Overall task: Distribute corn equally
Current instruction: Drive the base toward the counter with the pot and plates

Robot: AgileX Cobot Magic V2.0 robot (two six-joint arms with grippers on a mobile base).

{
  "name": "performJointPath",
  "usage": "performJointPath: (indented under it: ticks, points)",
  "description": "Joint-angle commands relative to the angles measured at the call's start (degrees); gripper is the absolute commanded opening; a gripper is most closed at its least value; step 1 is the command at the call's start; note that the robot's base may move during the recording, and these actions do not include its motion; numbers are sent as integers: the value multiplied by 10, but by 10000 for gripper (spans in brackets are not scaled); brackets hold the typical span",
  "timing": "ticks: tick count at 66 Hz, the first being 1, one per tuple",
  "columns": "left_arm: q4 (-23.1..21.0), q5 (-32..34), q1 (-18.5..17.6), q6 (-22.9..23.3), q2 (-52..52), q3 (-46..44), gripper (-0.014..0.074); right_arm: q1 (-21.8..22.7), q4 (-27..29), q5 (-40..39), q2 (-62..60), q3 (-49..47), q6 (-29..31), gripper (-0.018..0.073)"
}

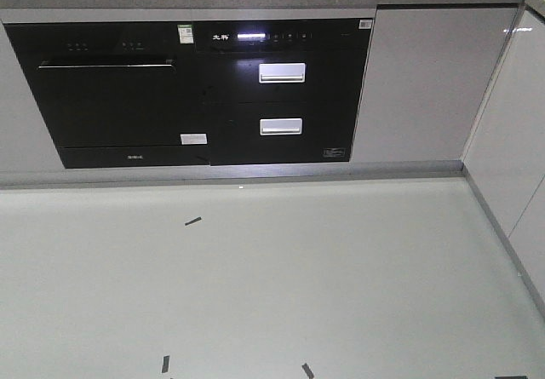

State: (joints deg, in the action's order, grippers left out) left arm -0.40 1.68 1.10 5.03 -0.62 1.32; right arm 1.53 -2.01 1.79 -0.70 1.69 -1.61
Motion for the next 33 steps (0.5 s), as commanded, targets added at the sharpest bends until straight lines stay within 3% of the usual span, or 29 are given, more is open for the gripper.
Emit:
performJointPath:
  ticks: [1, 33]
  points:
    - [-6, 45, -1, 0, -9, 7, -7, 0, -5, -41, -2, 6, 1, -5]
    - [-6, 45, -1, 0, -9, 7, -7, 0, -5, -41, -2, 6, 1, -5]
